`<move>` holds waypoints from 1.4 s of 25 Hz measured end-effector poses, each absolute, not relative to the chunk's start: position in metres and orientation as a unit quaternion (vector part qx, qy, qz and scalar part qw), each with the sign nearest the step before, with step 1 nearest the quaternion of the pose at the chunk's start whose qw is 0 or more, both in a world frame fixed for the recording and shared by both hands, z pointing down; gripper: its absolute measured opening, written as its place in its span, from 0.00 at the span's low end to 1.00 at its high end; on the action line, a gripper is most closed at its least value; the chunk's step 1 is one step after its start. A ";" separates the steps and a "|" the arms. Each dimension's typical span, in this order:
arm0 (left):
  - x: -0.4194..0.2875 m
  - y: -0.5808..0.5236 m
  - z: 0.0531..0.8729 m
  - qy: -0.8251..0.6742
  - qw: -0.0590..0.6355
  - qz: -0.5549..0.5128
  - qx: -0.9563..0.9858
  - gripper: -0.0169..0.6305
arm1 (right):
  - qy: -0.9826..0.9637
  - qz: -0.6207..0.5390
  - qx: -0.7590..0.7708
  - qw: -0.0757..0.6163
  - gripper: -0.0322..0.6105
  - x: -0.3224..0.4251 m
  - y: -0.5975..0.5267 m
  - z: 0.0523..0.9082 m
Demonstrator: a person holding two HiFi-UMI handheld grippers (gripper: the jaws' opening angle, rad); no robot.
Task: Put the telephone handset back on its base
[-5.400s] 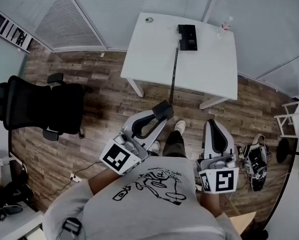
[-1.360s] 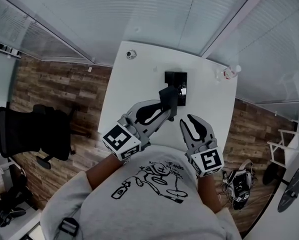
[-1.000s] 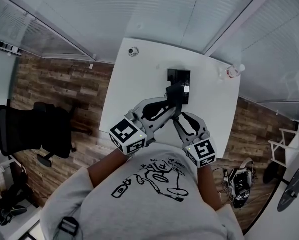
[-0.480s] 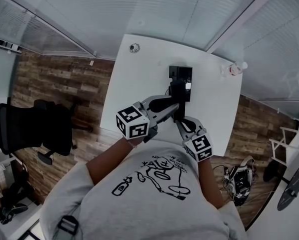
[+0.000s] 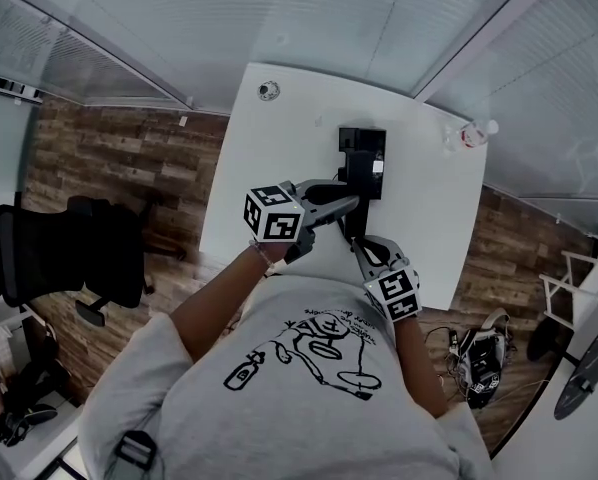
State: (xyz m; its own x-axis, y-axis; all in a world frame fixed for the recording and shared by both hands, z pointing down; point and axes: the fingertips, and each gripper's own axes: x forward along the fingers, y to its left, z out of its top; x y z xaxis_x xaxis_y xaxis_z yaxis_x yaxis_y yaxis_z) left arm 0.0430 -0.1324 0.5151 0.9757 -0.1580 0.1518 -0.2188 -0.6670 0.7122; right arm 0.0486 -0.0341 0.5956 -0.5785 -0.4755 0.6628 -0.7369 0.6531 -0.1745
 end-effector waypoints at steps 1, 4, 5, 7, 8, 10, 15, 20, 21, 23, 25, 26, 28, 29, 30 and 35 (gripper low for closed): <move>0.044 -0.134 0.521 -0.102 0.399 0.043 0.910 0.15 | -0.858 0.225 0.354 0.298 0.06 0.049 -0.034 0.598; 0.045 -0.140 0.539 -0.098 0.410 0.051 0.905 0.16 | -0.847 0.240 0.365 0.304 0.06 0.052 -0.035 0.606; 0.044 -0.142 0.545 -0.097 0.415 0.052 0.903 0.17 | -0.843 0.246 0.369 0.304 0.06 0.053 -0.035 0.608; 0.044 -0.146 0.557 -0.093 0.427 0.055 0.898 0.18 | -0.839 0.254 0.372 0.304 0.06 0.052 -0.035 0.612; 0.044 -0.148 0.563 -0.091 0.433 0.058 0.895 0.18 | -0.838 0.257 0.371 0.305 0.06 0.051 -0.035 0.614; 0.045 -0.151 0.573 -0.086 0.439 0.067 0.892 0.19 | -0.836 0.264 0.370 0.307 0.06 0.050 -0.036 0.618; 0.049 -0.159 0.593 -0.081 0.456 0.076 0.883 0.20 | -0.830 0.280 0.373 0.308 0.06 0.050 -0.040 0.627; 0.042 -0.172 0.614 -0.086 0.486 0.068 0.867 0.20 | -0.824 0.295 0.375 0.306 0.06 0.047 -0.051 0.637; 0.041 -0.174 0.618 -0.087 0.491 0.069 0.864 0.20 | -0.823 0.297 0.376 0.307 0.06 0.047 -0.052 0.638; 0.043 -0.177 0.626 -0.086 0.500 0.070 0.859 0.21 | -0.821 0.300 0.376 0.307 0.06 0.048 -0.055 0.641; 0.046 -0.180 0.633 -0.083 0.508 0.073 0.854 0.21 | -0.820 0.302 0.376 0.308 0.06 0.051 -0.057 0.643; 0.047 -0.182 0.637 -0.082 0.512 0.075 0.852 0.21 | -0.820 0.303 0.376 0.308 0.06 0.051 -0.058 0.644; 0.048 -0.185 0.643 -0.080 0.520 0.078 0.847 0.21 | -0.818 0.308 0.376 0.308 0.06 0.052 -0.061 0.646; 0.048 -0.186 0.645 -0.077 0.524 0.077 0.845 0.21 | -0.817 0.310 0.376 0.308 0.06 0.051 -0.062 0.646; 0.048 -0.187 0.647 -0.075 0.529 0.075 0.842 0.21 | -0.816 0.311 0.377 0.308 0.06 0.051 -0.064 0.647; 0.046 -0.193 0.654 -0.080 0.547 0.064 0.831 0.22 | -0.814 0.316 0.379 0.305 0.06 0.053 -0.071 0.650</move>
